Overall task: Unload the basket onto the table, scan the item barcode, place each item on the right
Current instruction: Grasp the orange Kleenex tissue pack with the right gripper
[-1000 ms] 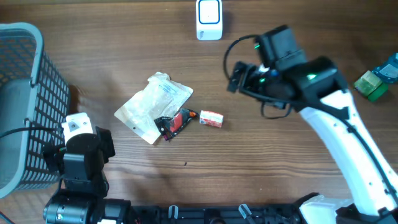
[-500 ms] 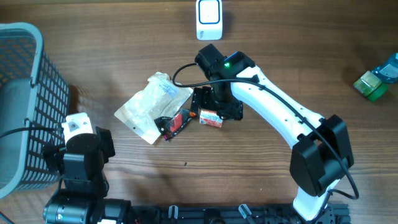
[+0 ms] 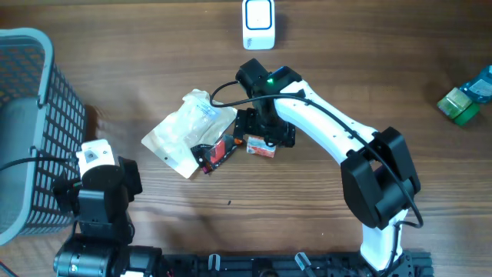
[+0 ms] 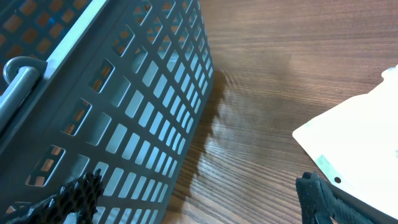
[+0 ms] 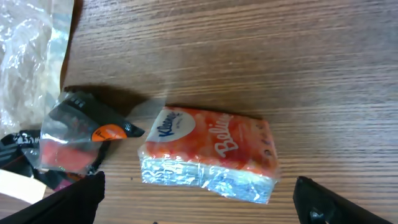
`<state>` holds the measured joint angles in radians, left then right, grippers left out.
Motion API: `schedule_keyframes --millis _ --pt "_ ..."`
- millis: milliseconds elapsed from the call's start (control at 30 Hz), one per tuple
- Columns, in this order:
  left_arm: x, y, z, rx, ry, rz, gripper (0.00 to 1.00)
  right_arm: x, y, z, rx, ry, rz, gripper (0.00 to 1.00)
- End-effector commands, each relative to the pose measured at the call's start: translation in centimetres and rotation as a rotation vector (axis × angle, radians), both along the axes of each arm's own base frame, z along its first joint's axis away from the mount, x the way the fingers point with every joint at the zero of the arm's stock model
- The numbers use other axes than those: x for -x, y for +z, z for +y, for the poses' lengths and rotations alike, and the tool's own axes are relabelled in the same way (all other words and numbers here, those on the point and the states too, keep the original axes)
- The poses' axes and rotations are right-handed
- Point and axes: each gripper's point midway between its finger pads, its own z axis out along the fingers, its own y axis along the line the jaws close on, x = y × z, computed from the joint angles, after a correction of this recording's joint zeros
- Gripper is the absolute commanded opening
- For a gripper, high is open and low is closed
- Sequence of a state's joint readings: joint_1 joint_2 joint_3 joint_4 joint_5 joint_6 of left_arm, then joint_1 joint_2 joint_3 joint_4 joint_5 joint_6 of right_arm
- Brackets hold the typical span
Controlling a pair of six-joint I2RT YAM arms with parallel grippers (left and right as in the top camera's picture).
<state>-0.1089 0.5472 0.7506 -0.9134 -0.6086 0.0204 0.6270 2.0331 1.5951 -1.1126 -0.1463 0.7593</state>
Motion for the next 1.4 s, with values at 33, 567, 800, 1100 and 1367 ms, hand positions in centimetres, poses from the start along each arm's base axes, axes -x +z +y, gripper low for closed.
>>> schedule_keyframes --millis 33,567,800,1100,1367 --pt "0.0 0.2 0.3 -0.006 0.014 -0.004 1.0 -0.1 -1.9 -0.6 0.057 0.002 0.018 1.0" --pt "0.0 0.2 0.3 -0.006 0.014 -0.004 1.0 -0.1 -4.0 -0.6 0.078 -0.007 0.046 1.0" --pt "0.0 0.2 0.3 -0.006 0.014 -0.004 1.0 -0.4 -4.0 -0.9 0.096 -0.003 0.028 0.99" --pt "0.0 0.2 0.3 -0.006 0.014 -0.004 1.0 0.7 -5.5 -1.3 0.094 0.001 0.058 0.92" --pt "0.0 0.2 0.3 -0.006 0.014 -0.004 1.0 0.8 -5.5 -0.7 0.067 -0.025 0.072 0.77"
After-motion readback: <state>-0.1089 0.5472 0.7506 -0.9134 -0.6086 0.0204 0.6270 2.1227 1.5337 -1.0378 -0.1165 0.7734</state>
